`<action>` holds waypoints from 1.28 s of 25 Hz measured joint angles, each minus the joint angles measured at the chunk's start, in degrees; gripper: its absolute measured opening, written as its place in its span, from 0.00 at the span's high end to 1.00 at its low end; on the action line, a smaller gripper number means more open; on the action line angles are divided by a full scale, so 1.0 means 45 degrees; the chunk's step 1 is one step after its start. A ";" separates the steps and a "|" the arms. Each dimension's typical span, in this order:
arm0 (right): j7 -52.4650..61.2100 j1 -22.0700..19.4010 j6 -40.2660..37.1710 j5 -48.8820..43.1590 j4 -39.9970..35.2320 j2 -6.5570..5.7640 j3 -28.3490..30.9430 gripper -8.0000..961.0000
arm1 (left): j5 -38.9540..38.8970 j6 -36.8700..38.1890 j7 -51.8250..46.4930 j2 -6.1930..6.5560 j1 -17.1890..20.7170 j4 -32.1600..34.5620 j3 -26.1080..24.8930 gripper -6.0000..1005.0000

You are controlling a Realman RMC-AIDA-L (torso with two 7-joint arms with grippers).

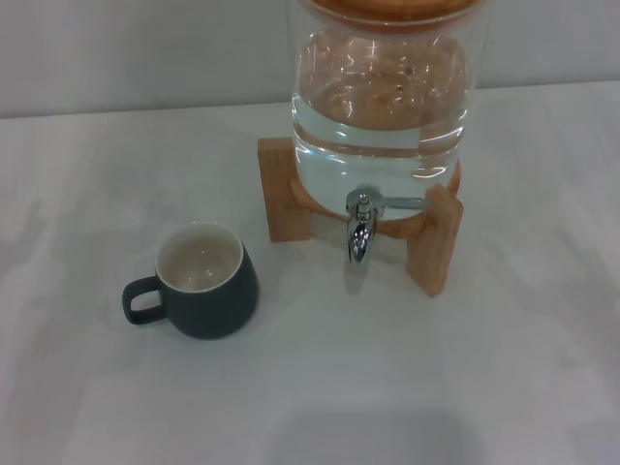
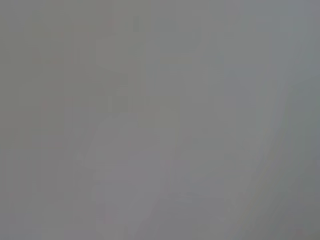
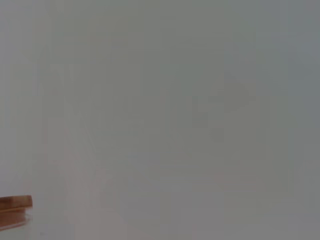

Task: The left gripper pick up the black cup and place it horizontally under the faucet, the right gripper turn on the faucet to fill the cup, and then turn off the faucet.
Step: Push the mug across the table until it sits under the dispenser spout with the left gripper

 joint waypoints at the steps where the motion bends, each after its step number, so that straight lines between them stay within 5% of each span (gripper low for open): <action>1: 0.0001 0.0004 0.0006 0.0006 0.0001 -0.0001 -0.0002 0.12 | 0.0000 0.0000 -0.0009 0.0000 -0.0004 0.0073 0.0000 0.12; 32: 0.0005 -0.0076 0.0148 0.0060 0.0001 -0.0002 0.0019 0.12 | 0.1486 0.0122 -0.1549 0.0002 0.0555 0.1217 0.0002 0.12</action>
